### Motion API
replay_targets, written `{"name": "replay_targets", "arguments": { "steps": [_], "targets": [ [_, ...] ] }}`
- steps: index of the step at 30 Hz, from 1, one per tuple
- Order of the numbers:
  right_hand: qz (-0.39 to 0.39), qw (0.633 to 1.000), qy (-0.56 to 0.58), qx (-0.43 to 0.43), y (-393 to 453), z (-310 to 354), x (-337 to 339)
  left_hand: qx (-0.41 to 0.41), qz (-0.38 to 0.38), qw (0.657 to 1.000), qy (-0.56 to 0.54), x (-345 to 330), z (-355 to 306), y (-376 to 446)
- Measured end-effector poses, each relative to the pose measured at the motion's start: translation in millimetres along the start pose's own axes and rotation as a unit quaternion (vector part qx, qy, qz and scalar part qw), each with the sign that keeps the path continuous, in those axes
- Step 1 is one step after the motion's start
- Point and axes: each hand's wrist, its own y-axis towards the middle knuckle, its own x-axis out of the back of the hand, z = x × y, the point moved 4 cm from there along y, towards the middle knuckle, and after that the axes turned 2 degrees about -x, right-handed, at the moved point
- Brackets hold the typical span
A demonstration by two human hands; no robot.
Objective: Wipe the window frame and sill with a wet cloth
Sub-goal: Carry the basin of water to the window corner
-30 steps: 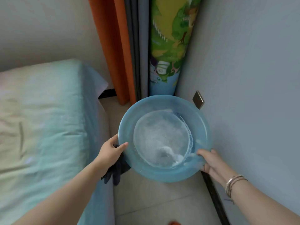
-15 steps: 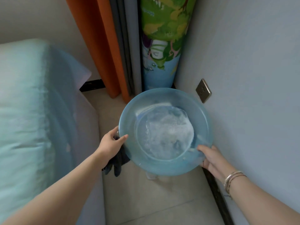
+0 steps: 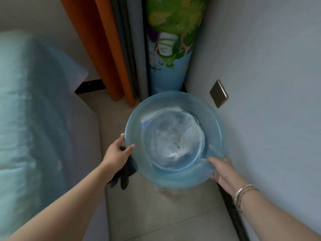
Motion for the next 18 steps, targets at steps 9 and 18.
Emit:
{"name": "replay_targets", "arguments": {
  "steps": [9,18],
  "targets": [
    [0.009,0.999,0.042,-0.033,-9.5,-3.0,-3.8,0.02,0.018,0.994,0.109,8.0,-6.8,-8.0],
    [0.008,0.996,0.077,-0.036,-15.5,-9.8,-9.5,0.008,-0.021,0.994,0.104,17.3,-12.9,-20.8]
  ]
}}
